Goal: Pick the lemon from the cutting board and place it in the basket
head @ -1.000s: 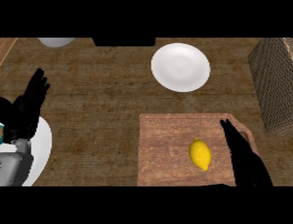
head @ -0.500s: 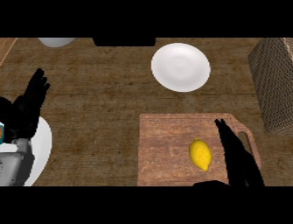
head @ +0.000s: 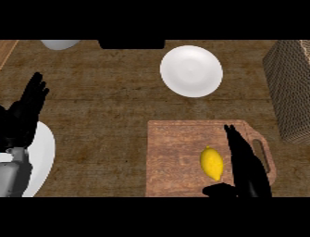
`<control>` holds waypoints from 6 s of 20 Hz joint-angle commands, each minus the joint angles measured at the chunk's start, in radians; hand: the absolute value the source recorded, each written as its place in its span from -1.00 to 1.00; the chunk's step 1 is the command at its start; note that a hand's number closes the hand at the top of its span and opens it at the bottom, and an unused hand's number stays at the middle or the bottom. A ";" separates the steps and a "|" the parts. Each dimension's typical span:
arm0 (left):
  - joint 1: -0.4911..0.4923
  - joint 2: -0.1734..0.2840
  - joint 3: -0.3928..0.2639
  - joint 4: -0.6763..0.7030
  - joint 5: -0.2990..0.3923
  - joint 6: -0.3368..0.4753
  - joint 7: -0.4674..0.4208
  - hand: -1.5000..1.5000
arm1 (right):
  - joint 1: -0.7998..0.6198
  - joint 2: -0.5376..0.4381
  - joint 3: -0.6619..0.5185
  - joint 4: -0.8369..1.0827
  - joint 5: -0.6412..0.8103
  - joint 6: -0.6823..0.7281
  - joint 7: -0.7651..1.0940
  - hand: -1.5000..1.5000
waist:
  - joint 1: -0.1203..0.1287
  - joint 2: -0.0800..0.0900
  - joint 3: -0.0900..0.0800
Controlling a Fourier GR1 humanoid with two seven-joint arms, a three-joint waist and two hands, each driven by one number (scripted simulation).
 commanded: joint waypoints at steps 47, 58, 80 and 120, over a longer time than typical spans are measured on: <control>0.002 -0.078 0.005 -0.076 -0.072 -0.001 0.048 0.00 | 0.274 -0.300 -0.046 0.326 -0.445 0.061 -1.294 1.00 | -0.005 -0.005 0.003; -0.020 -0.002 0.097 0.027 -0.023 -0.064 -0.028 0.00 | 0.537 -0.454 -0.301 -0.178 -0.836 0.249 -1.327 1.00 | -0.022 0.000 -0.002; -0.033 -0.049 0.041 -0.045 -0.064 -0.039 0.058 0.00 | -0.097 -0.563 -0.638 -0.257 -1.198 0.146 -0.417 1.00 | 0.009 0.002 0.000; -0.020 -0.060 0.048 -0.048 -0.073 -0.056 0.043 0.00 | -0.657 -0.668 -0.419 0.774 -0.326 -0.126 -1.150 1.00 | 0.026 0.006 0.002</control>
